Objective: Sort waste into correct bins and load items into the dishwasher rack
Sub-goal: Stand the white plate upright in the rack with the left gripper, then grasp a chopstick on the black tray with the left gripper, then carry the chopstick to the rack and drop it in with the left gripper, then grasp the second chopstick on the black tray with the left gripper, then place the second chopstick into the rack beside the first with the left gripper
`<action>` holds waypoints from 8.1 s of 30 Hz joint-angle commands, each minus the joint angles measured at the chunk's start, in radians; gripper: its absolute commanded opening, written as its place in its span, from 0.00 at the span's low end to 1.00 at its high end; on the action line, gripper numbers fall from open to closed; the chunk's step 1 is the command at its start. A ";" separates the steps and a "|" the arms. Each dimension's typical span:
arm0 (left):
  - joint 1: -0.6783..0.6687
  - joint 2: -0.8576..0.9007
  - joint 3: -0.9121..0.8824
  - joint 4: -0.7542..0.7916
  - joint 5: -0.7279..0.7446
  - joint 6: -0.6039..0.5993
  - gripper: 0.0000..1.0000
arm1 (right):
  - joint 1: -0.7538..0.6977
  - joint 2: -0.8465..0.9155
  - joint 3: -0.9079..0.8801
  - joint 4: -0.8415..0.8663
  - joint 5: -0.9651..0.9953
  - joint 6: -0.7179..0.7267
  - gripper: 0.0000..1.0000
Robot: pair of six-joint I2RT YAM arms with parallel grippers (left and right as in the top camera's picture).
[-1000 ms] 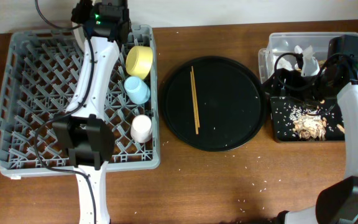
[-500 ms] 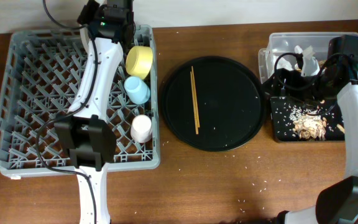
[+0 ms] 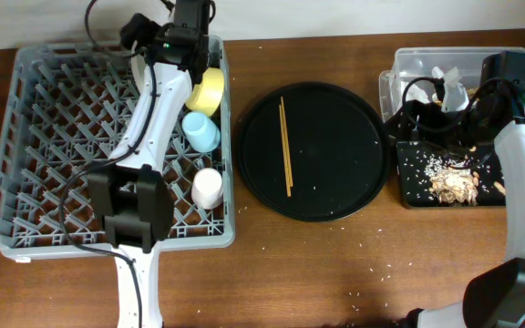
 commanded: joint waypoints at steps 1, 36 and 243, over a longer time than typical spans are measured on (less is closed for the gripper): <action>-0.031 -0.181 0.006 -0.012 0.004 -0.211 0.99 | 0.001 0.003 -0.003 0.000 0.008 -0.011 0.98; -0.371 0.039 -0.246 -0.299 0.801 -0.938 0.58 | 0.001 0.003 -0.003 0.000 0.008 -0.011 0.98; 0.031 -0.500 -0.193 -0.731 0.851 -0.654 0.36 | 0.001 0.003 -0.003 0.000 0.008 -0.011 0.98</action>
